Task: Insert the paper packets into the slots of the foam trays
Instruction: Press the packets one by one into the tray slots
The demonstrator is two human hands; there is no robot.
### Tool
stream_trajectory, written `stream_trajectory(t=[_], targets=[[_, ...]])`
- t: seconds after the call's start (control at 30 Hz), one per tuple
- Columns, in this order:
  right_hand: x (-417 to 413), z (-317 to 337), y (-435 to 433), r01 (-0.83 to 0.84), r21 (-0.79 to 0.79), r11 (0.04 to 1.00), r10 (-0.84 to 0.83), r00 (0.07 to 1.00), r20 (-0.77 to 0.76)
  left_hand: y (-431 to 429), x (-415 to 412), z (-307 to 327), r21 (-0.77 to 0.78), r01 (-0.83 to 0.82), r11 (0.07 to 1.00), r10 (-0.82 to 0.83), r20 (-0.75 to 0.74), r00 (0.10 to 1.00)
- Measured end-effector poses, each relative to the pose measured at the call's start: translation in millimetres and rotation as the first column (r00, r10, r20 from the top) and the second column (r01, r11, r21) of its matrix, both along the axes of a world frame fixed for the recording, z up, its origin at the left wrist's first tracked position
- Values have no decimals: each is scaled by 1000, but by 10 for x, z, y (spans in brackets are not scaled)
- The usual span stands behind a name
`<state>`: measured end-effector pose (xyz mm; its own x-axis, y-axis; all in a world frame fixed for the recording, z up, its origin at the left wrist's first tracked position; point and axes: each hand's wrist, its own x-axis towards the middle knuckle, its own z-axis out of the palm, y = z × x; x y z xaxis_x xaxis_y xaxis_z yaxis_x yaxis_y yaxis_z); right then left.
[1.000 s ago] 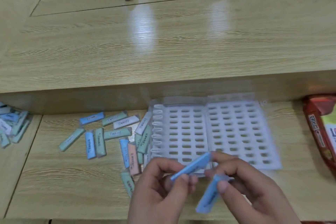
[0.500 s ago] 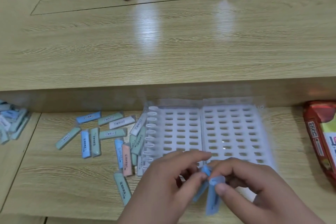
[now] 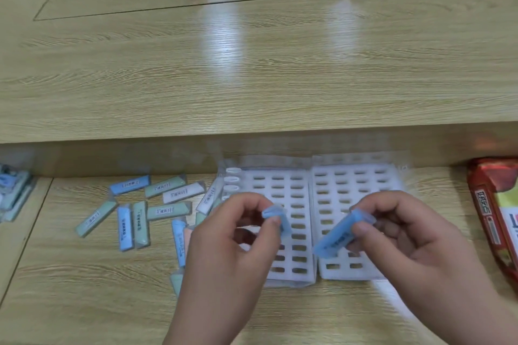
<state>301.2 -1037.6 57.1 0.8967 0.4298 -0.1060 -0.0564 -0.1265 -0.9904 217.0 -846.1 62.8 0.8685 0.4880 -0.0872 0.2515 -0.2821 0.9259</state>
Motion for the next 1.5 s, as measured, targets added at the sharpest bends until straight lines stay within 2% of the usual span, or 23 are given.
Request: stream_trajectory(t=[0.27, 0.53, 0.7, 0.87, 1.0, 1.13, 1.33, 1.5], targets=[[124, -26, 252, 48, -113, 992, -37, 995, 97, -72, 71, -46, 142, -59, 988, 55, 33, 998], [223, -41, 262, 112, -146, 983, -86, 981, 171, -98, 90, -146, 273, -66, 960, 57, 41, 998], [312, -58, 263, 154, -125, 980, -119, 961, 252, -79, 124, -152, 278, -100, 955, 84, 71, 994], [465, -84, 173, 275, -210, 938, -178, 904, 390, -175, 245, -66, 219, -144, 965, 110, 158, 981], [578, -233, 205, 269, -328, 906, -101, 887, 450, -317, 393, -63, 195, -96, 976, 66, 155, 986], [625, -393, 229, 258, -343, 903, -71, 878, 474, -398, 497, -158, 214, -68, 974, 45, 113, 993], [661, -497, 181, 263, -482, 836, 129, 759, 639, -418, 623, -328, 496, 17, 868, -24, 8, 1000], [675, -568, 180, 269, -532, 803, 237, 675, 699, -442, 712, -418, 560, 37, 827, -55, 15, 998]])
